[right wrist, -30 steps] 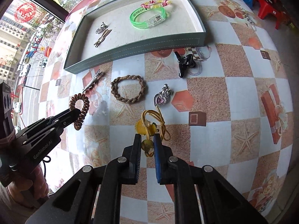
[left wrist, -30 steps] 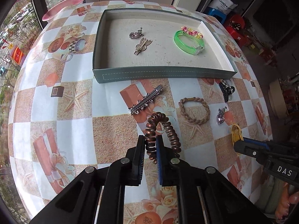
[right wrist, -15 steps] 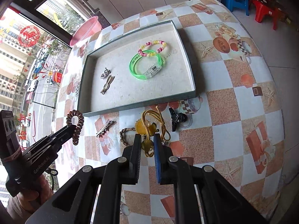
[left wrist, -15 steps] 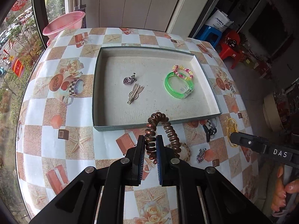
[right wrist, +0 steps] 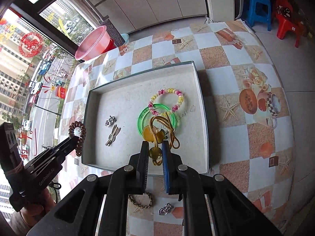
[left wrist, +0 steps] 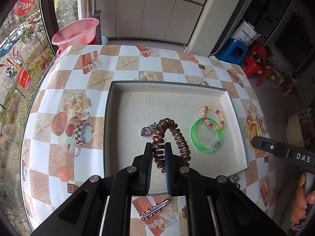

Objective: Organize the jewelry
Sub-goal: 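Carry the coil hair tie and yellow hair tie into the tray with both tools, then open both tools to drop the two hair ties in the tray, then move both open tools back over the remaining jewelry on the table, then grasp the silver spiked hair clip with the left tool while the right tool grasps the heart pendant, then carry the spiked clip and heart pendant into the tray with both tools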

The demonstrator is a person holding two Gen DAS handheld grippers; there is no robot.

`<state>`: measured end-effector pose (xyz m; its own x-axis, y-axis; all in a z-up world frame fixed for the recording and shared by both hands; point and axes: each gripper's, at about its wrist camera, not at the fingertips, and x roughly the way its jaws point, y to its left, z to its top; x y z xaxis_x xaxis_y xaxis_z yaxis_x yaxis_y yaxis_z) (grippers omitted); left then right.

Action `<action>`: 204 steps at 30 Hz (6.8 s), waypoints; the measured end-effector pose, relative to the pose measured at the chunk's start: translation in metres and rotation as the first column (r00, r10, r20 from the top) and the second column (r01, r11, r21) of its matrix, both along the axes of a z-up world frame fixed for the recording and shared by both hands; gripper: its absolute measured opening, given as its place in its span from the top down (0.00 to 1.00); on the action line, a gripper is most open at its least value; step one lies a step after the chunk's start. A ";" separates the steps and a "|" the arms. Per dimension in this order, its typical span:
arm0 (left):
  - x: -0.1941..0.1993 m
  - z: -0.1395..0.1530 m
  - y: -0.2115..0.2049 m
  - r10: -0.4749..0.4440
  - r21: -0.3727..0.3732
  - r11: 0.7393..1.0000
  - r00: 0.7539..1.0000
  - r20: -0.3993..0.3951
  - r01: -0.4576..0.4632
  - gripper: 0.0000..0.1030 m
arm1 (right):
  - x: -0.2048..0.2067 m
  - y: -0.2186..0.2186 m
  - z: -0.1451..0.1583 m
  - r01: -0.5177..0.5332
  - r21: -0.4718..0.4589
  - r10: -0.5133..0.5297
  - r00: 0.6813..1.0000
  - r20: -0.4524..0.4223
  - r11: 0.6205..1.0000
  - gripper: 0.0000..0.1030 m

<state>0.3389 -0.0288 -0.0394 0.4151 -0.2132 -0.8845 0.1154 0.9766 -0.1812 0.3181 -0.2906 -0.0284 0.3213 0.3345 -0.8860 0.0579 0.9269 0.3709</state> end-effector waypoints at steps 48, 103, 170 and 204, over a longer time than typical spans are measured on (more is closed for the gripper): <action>0.025 -0.063 -0.026 -0.031 0.192 0.981 0.999 -0.041 0.038 0.76 | 0.044 -0.009 -0.062 0.069 0.159 -0.056 0.995 -0.088 0.985 0.36; -0.124 -0.074 0.011 -0.095 0.251 0.959 0.985 -0.144 0.129 0.00 | -0.153 -0.016 -0.068 0.105 -0.026 -0.108 0.972 -0.208 0.994 0.16; -0.094 -0.086 -0.023 -0.193 0.152 0.967 0.977 -0.091 0.205 0.66 | -0.124 0.053 -0.087 -0.044 -0.279 -0.002 0.987 -0.161 0.959 0.81; -0.096 -0.007 -0.001 -0.119 0.038 0.992 0.993 0.005 0.119 0.66 | -0.110 -0.009 -0.037 0.086 -0.036 -0.089 0.990 -0.109 0.996 0.81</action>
<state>0.2431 -0.0293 -0.0462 0.3951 -0.2285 -0.8898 0.2322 0.9620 -0.1439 0.2080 -0.2996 -0.0653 0.2478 0.2813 -0.9271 0.1783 0.9273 0.3291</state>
